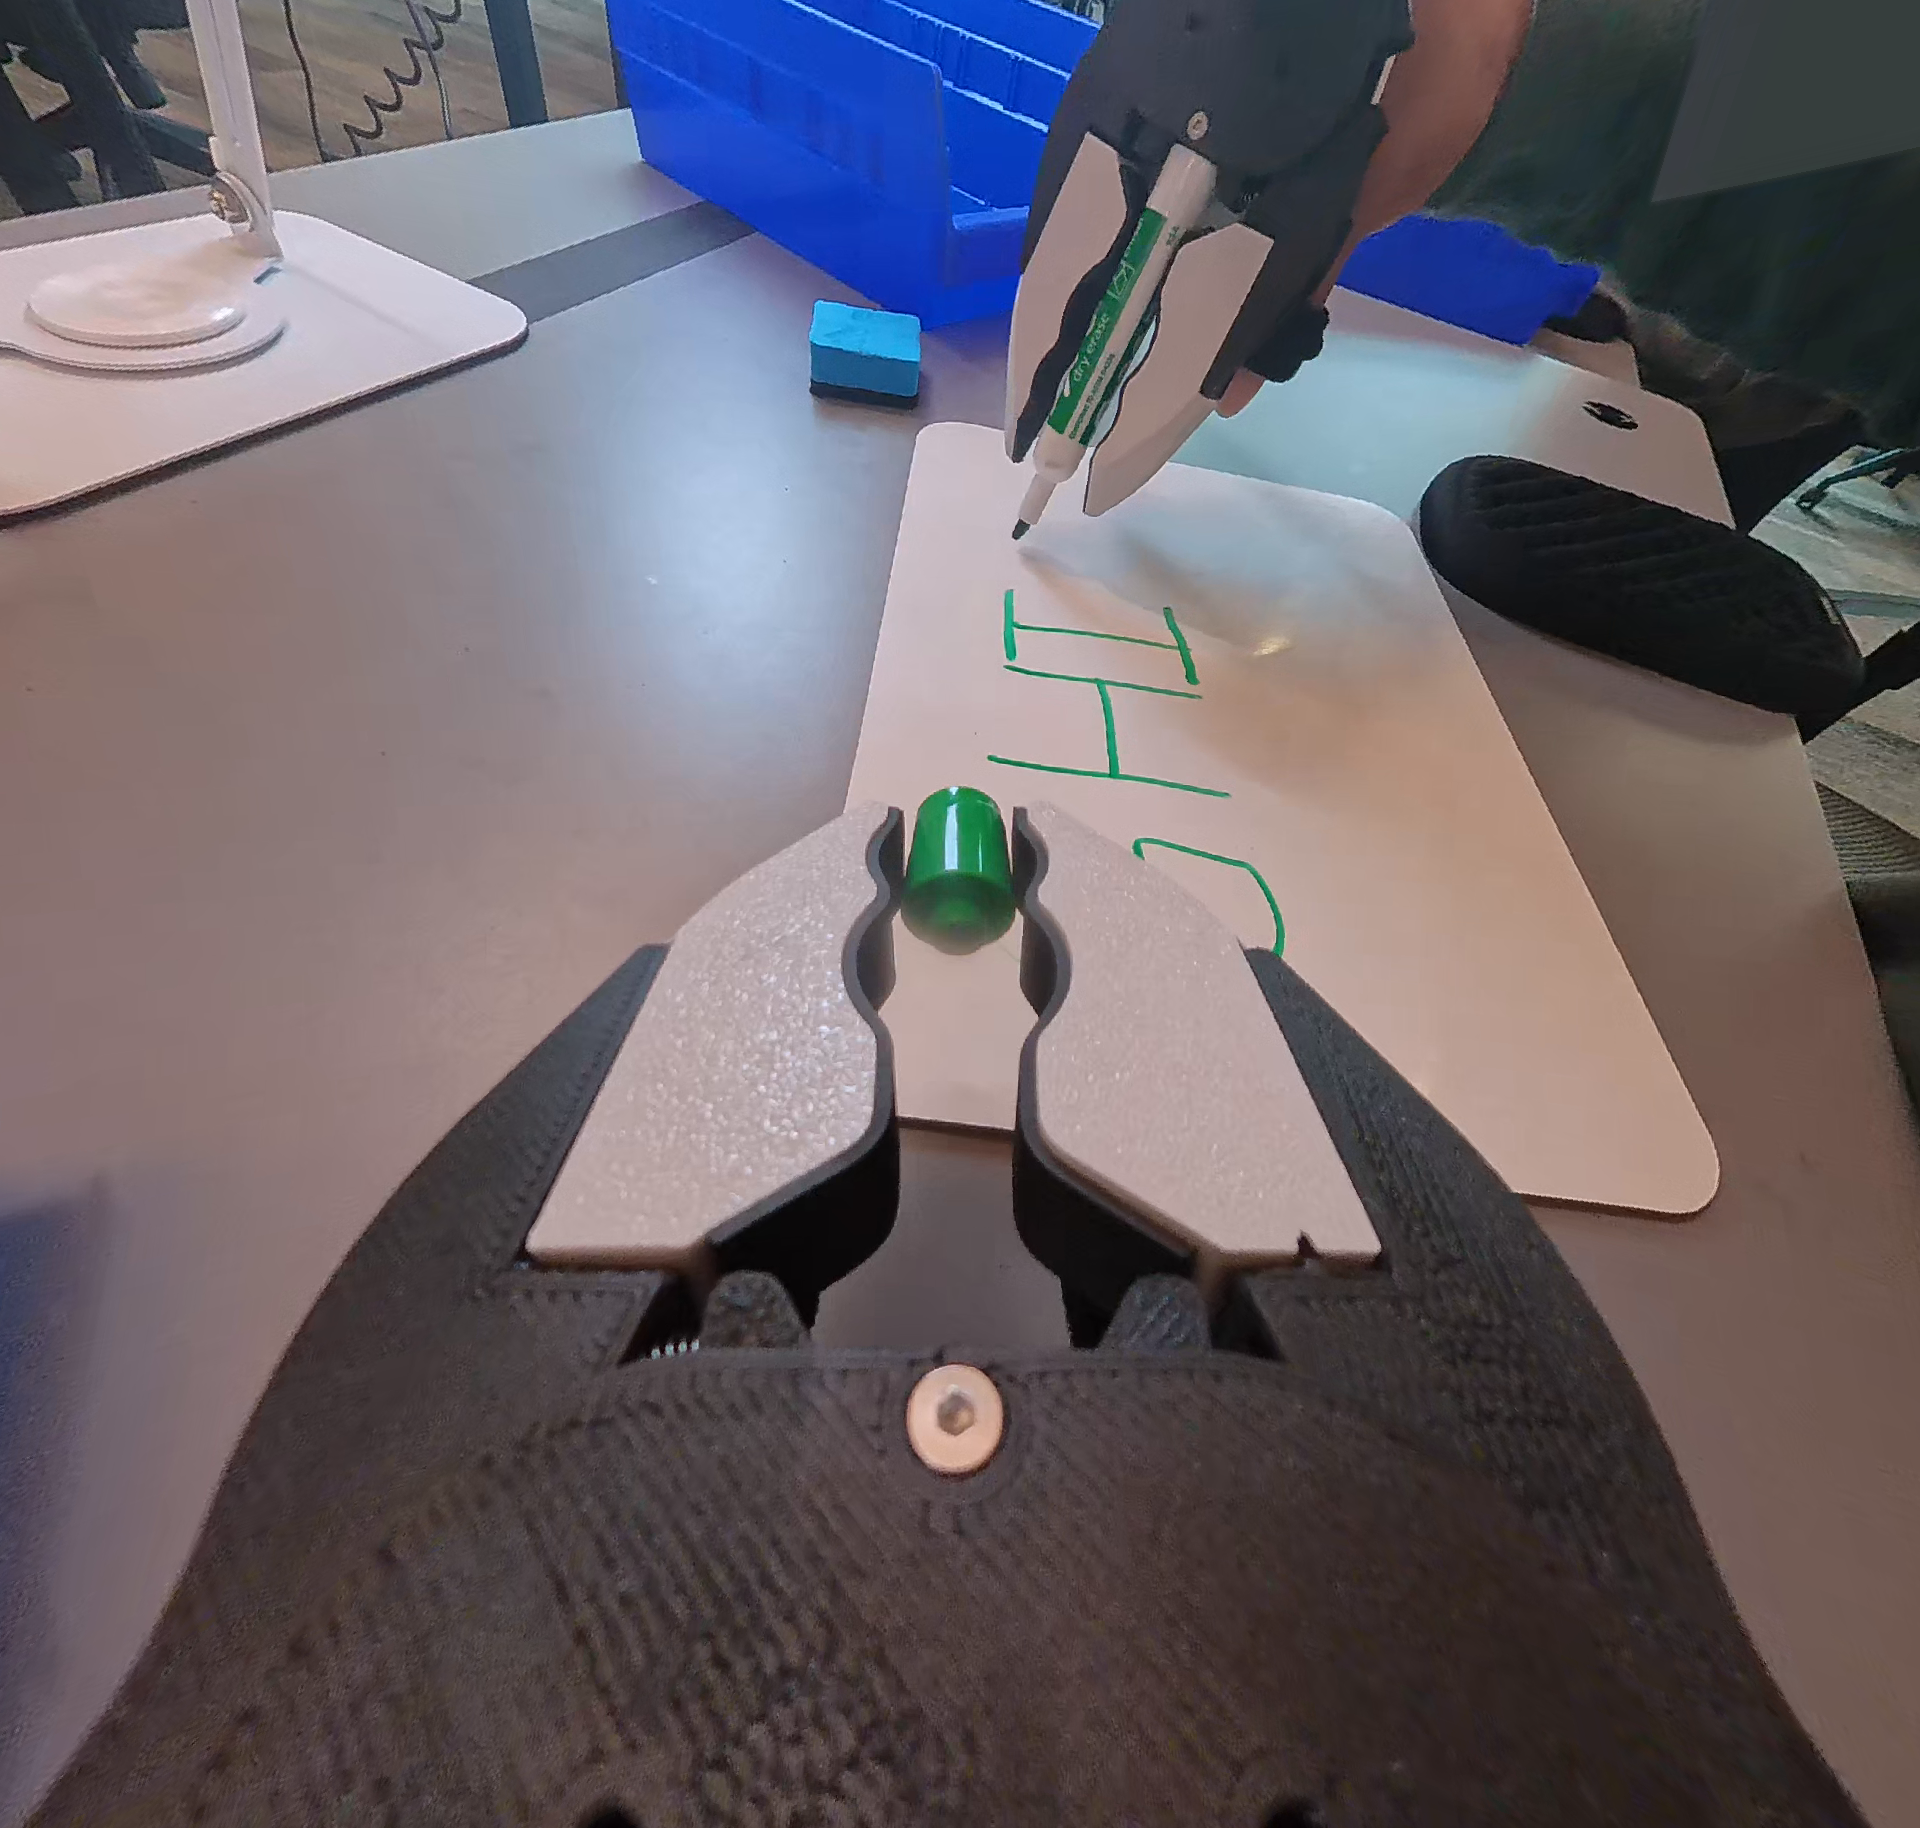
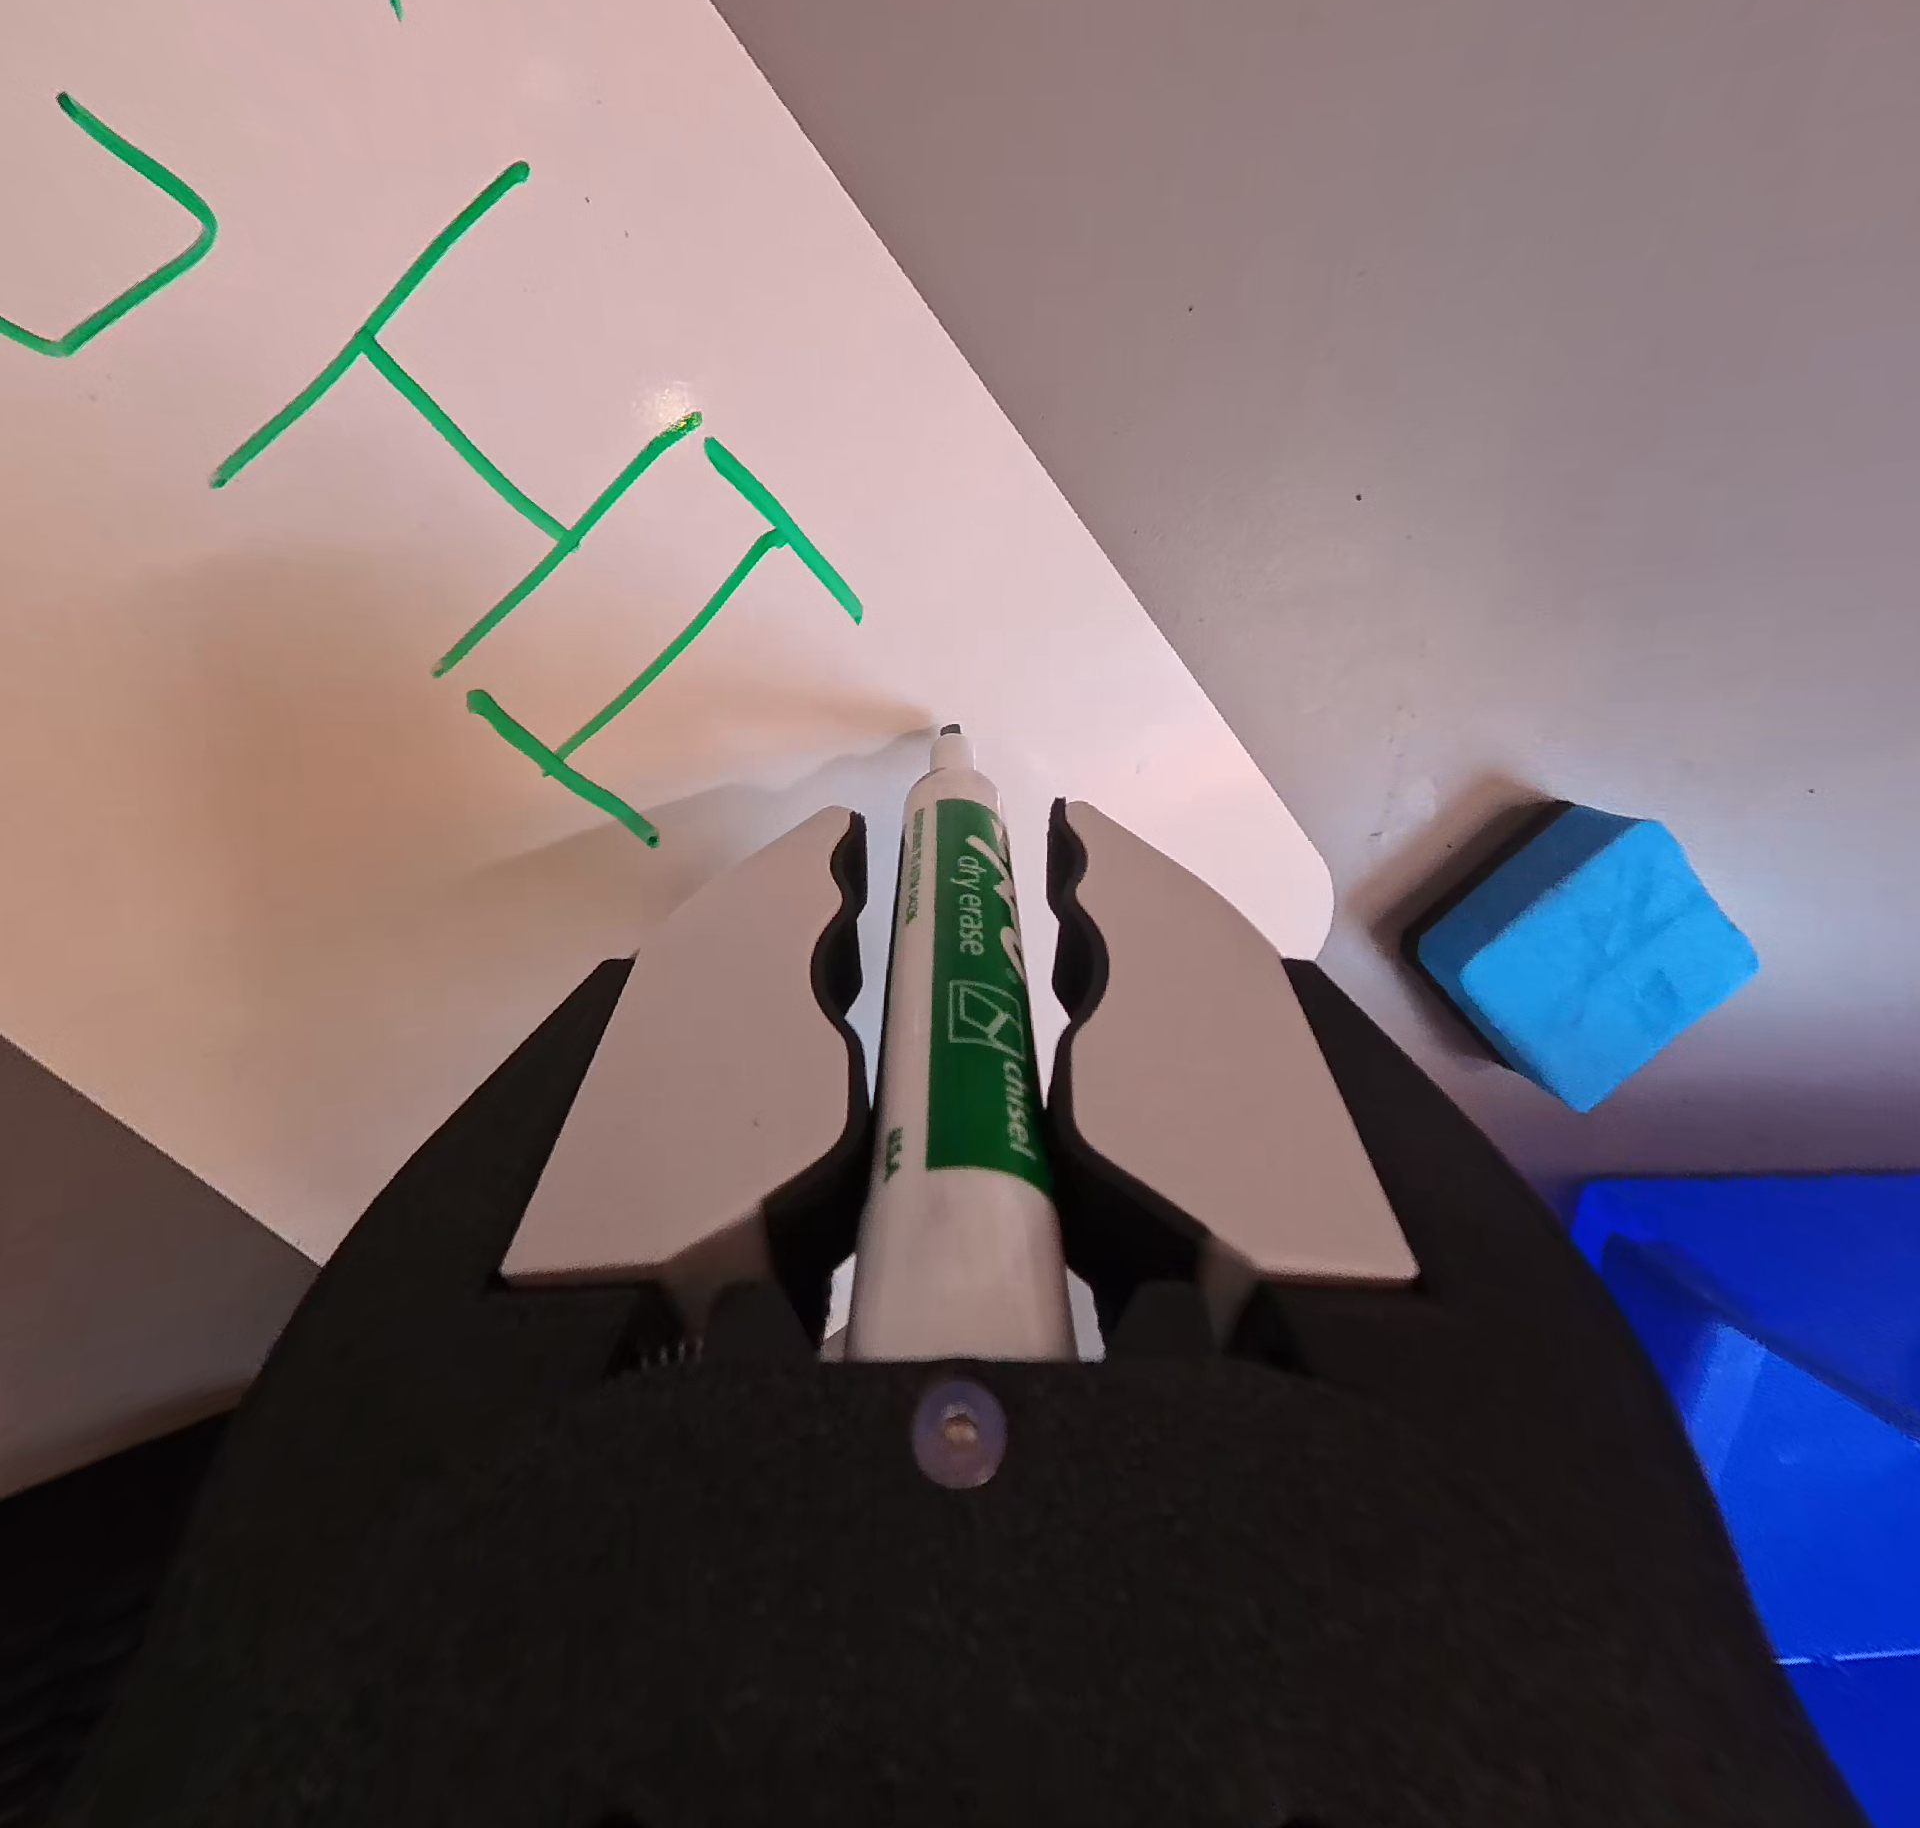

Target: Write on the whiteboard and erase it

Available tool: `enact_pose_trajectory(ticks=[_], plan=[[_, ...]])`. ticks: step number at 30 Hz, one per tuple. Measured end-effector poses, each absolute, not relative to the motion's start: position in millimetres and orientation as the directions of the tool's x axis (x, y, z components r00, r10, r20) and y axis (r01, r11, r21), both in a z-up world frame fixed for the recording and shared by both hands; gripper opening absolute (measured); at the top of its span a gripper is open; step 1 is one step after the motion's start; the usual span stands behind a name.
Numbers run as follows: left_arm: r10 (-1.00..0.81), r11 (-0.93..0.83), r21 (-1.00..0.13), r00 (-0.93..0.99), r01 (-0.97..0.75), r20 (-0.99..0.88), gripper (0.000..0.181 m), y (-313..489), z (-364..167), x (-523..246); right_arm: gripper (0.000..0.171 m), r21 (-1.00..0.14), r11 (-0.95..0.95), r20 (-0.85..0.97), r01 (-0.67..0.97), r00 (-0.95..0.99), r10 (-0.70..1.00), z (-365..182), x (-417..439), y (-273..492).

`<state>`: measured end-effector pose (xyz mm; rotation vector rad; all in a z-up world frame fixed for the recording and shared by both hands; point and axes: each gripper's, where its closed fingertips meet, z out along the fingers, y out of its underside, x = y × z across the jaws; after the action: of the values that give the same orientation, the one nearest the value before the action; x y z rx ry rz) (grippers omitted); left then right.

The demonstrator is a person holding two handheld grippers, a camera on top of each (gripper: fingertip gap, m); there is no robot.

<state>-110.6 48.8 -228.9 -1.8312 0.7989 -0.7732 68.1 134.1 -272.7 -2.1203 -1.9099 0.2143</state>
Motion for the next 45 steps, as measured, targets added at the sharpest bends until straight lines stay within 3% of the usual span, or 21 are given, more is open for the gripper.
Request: enact_pose_trajectory(ticks=[8,25,31,39,45], plan=[[-0.795,-0.328,-0.925,0.584,-0.190,0.162,0.020,48.6,-229.6,-110.4,0.034,-0.313,-0.083,0.069,0.946,0.109,0.992,-275.3,63.9,133.2],[-0.800,-0.324,-0.925,0.579,-0.199,0.156,0.020,47.0,-230.2,-108.2,0.034,-0.177,-0.080,0.039,0.981,0.088,0.995,-276.3,113.3,83.4],[-0.801,-0.326,-0.921,0.580,-0.211,0.151,0.020,46.9,-233.0,-107.1,0.034,-0.249,-0.027,0.051,0.968,0.041,0.998,-276.8,86.0,71.8],[-0.799,-0.323,-0.922,0.583,-0.212,0.145,0.020,47.4,-232.3,-108.6,0.034,-0.345,-0.064,0.082,0.936,0.098,0.992,-266.5,66.4,110.8],[-0.796,-0.321,-0.923,0.588,-0.211,0.143,0.020,47.7,-231.6,-110.1,0.034,-0.362,-0.047,0.074,0.931,0.079,0.994,-275.2,47.5,121.5]])
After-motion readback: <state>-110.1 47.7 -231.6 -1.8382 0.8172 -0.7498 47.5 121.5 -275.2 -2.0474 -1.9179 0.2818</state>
